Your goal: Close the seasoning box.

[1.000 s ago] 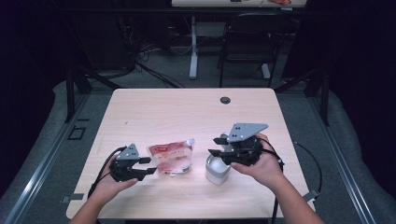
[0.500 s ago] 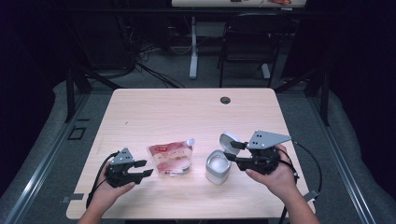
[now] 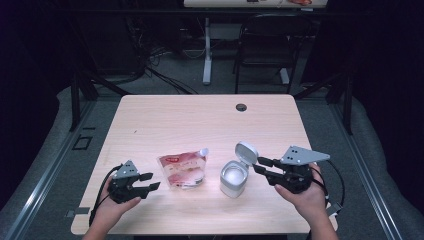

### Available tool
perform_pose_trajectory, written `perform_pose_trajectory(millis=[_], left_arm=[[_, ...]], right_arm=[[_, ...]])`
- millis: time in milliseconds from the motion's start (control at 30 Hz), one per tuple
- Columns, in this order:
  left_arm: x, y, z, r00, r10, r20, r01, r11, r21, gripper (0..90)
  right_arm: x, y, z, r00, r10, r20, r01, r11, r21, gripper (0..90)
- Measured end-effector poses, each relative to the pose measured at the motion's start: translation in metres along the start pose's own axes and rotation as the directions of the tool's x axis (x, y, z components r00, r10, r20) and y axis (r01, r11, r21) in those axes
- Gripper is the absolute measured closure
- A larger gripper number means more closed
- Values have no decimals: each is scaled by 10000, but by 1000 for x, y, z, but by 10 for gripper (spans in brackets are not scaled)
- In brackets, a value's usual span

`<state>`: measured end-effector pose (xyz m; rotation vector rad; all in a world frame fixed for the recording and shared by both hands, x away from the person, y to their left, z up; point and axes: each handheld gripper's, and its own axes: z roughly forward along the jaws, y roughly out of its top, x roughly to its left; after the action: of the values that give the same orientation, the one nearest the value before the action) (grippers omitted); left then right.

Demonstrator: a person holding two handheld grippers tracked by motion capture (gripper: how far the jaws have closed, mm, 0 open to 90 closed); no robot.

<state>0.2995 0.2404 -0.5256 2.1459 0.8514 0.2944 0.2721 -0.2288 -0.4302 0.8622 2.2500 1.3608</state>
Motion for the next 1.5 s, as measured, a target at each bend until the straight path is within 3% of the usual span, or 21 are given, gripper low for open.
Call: perform_pose_trajectory(millis=[233, 400, 667, 933, 1200, 1500], left_arm=[[0, -1, -2, 10000, 26, -67, -26, 10000, 0, 526], [2, -3, -3, 9999, -82, -102, 81, 9999, -65, 524], [5, -4, -5, 9996, -287, -65, 285, 9994, -213, 520], [5, -5, -7, 9996, -295, -56, 293, 9992, -255, 521], [4, -9, -4, 9998, -113, -134, 114, 9999, 54, 521], [2, -9, -6, 9998, -169, -53, 168, 9998, -68, 521]], right_arm=[[-11, -11, -5, 9998, 142, 110, -144, 9998, 168, 738], [-16, -16, -6, 9981, 421, 453, -417, 9991, -111, 775], [-28, -29, 7, 9876, 1144, 1076, -1127, 9934, -223, 846], [-29, -33, 24, 9882, 971, 1181, -998, 9949, 164, 869], [-29, -32, 32, 9835, 962, 1530, -983, 9951, 68, 872], [-34, -35, 40, 9806, 1026, 1669, -1080, 9939, 240, 884]])
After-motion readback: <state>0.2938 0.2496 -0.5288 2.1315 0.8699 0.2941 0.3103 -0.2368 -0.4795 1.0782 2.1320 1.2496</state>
